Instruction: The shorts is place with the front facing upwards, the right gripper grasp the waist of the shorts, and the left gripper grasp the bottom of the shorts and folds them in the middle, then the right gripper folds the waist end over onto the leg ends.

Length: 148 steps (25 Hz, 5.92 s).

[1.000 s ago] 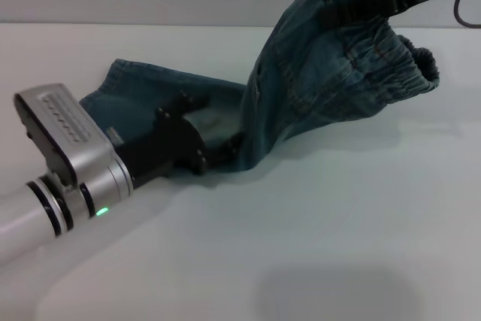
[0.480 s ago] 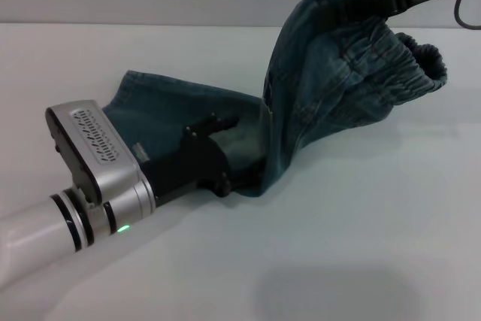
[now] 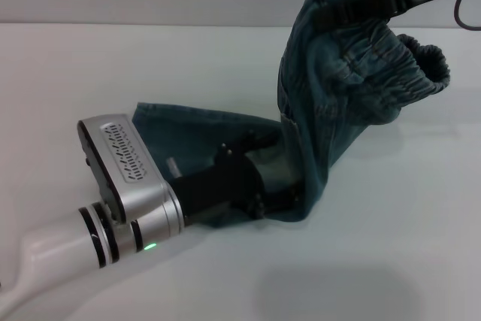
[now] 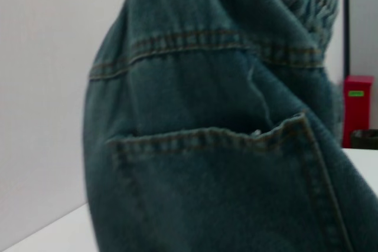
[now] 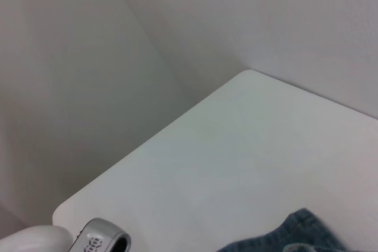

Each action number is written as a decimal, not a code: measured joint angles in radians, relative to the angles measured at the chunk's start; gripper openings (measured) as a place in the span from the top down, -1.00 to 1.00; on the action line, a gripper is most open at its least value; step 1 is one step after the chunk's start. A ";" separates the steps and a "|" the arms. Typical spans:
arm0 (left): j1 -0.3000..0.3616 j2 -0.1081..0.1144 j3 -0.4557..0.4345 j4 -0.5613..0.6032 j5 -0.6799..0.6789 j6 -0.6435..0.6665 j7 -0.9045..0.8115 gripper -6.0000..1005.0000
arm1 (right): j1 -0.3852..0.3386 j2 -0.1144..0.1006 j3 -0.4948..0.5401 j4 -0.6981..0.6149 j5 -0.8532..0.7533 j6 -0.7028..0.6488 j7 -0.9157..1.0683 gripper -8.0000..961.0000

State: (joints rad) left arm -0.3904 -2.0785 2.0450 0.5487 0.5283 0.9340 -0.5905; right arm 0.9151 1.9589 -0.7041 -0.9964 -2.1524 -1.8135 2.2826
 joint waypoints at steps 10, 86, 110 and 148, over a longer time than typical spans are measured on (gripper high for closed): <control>0.005 0.007 0.010 0.020 -0.027 -0.009 0.000 -0.67 | -0.005 -0.002 -0.002 0.014 -0.001 -0.001 -0.005 0.83; 0.049 0.011 -0.651 -0.245 -0.028 0.026 0.172 -0.67 | 0.213 0.118 -0.665 0.201 -0.129 0.341 -0.289 -0.08; 0.021 0.011 -0.654 -0.266 -0.028 0.002 0.172 -0.67 | 0.179 0.110 -0.658 0.134 0.035 0.259 -0.400 -0.07; 0.005 0.006 -0.653 -0.272 -0.028 0.012 0.161 -0.67 | 0.101 0.116 -0.633 0.300 -0.194 0.111 -0.212 -0.08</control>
State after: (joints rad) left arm -0.3857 -2.0726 1.3923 0.2765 0.5001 0.9456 -0.4296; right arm 1.0160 2.0754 -1.3369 -0.6964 -2.3464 -1.7024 2.0704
